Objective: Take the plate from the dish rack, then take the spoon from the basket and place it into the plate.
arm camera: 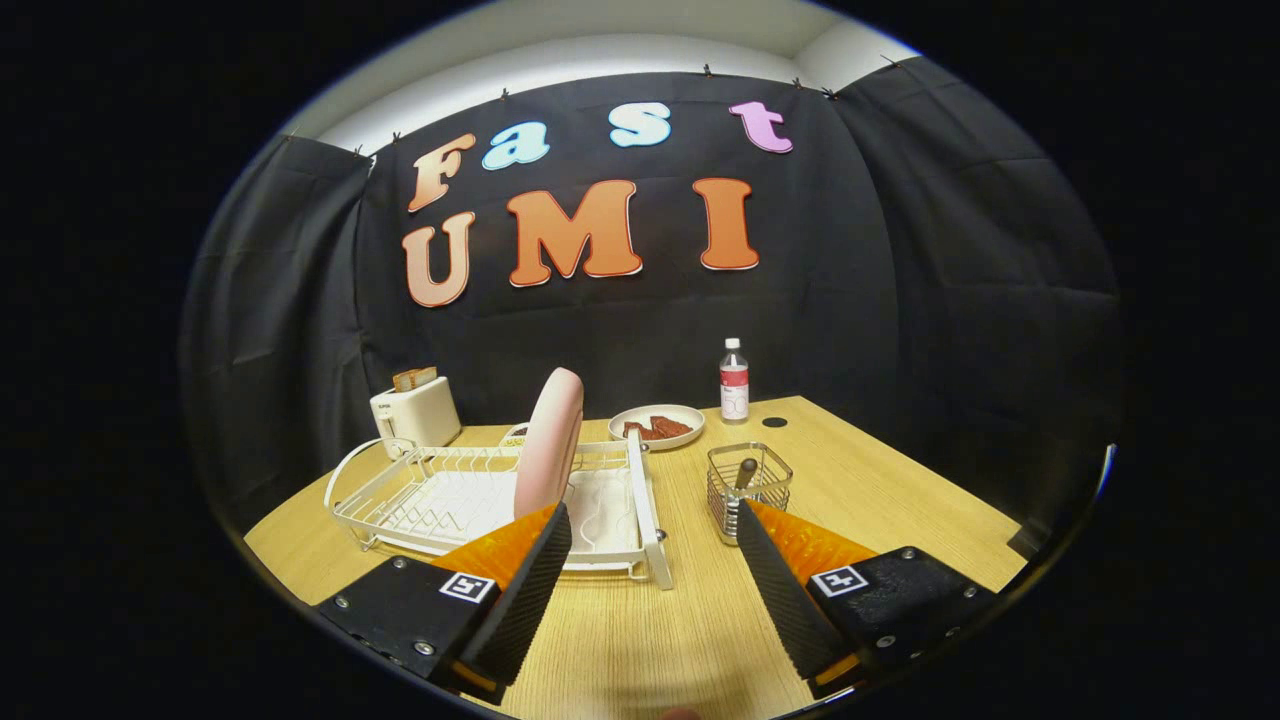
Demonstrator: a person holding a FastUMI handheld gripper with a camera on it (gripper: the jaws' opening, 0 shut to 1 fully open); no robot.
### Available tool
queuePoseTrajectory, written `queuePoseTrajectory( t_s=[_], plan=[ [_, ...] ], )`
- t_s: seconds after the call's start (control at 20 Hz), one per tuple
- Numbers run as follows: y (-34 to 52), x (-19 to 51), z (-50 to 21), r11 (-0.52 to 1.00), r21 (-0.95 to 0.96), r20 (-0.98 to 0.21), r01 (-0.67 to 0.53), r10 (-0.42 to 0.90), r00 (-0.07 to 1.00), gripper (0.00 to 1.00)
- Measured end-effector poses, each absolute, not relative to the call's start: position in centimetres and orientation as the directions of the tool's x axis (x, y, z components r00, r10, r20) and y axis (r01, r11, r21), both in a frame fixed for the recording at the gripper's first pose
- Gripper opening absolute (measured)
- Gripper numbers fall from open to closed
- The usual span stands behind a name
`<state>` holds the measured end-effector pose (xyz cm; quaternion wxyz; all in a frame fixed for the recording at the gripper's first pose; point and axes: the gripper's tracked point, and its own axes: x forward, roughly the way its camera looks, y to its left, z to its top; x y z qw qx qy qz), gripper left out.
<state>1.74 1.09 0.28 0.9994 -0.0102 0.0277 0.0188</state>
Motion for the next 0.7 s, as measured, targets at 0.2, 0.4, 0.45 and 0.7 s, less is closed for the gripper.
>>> queuePoseTrajectory(
  t_s=[0.2, 0.4, 0.45, 0.7],
  plan=[
    [2.3, 3.0, 2.3, 0.997, -0.032, -0.053, -0.065, 0.063, 0.997, 0.99],
    [3.8, 4.5, 3.8, 0.995, -0.04, -0.063, -0.087, 0.084, 0.994, 0.99],
    [4.1, 4.9, 4.1, 0.995, -0.036, -0.071, -0.093, 0.09, 0.993, 0.99],
    [5.7, 7.4, 5.5, 0.994, -0.063, -0.079, -0.085, 0.08, 0.994, 0.99]
  ],
)
